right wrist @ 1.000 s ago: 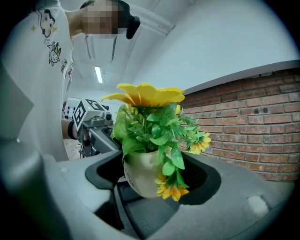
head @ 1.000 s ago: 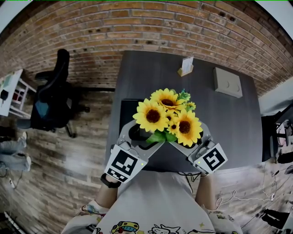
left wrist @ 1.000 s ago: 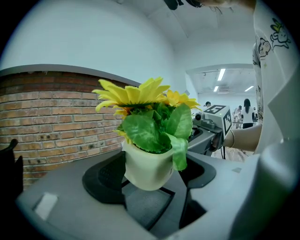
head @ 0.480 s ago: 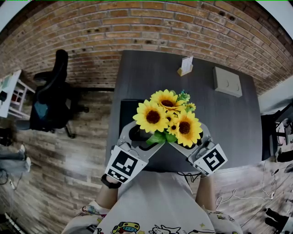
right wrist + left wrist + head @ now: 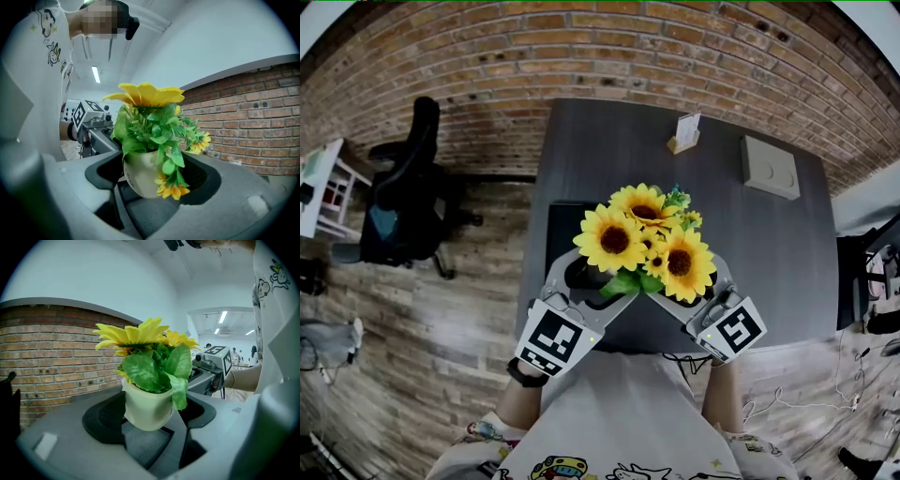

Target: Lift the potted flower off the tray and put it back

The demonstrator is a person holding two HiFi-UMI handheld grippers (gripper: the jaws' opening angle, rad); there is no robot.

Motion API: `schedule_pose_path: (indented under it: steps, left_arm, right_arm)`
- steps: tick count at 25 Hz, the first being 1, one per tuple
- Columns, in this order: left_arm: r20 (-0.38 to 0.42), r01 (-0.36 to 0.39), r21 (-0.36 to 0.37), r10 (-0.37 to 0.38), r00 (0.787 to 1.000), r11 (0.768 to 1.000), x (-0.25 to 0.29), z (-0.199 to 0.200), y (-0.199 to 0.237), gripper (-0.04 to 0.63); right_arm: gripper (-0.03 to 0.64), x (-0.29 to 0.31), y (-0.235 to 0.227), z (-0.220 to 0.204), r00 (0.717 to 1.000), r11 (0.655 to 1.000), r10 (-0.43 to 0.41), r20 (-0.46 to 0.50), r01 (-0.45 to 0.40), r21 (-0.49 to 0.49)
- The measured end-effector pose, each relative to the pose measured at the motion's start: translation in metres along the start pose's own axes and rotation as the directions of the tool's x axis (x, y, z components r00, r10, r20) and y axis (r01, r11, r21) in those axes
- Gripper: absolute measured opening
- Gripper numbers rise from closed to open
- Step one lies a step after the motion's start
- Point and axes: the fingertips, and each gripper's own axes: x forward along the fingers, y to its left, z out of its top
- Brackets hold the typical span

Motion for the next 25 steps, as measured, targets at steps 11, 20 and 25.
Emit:
schedule_pose_path:
  steps: [11, 20, 25]
  left_arm:
    - [-0.036, 0.004, -0.045, -0.006, 0.999, 0.999, 0.013, -0.018, 0.022, 0.362]
    - [-0.086, -0.006, -0.097, -0.002, 0.996, 0.995, 0.03, -0.056, 0.052, 0.362]
    - [-0.109, -0.002, -0.11, -0.01, 0.994, 0.994, 0.037, -0.072, 0.054, 0.362]
  right_arm:
    - [0.36, 0.022, -0.013, -0.018, 0.999, 0.999, 0.019, -0.043, -0.018, 0.031]
    - [0.36, 0.056, -0.026, -0.055, 0.996, 0.997, 0.046, -0.079, -0.04, 0.071]
    - [0.36, 0.061, -0.028, -0.072, 0.994, 0.994, 0.053, -0.1, -0.043, 0.101]
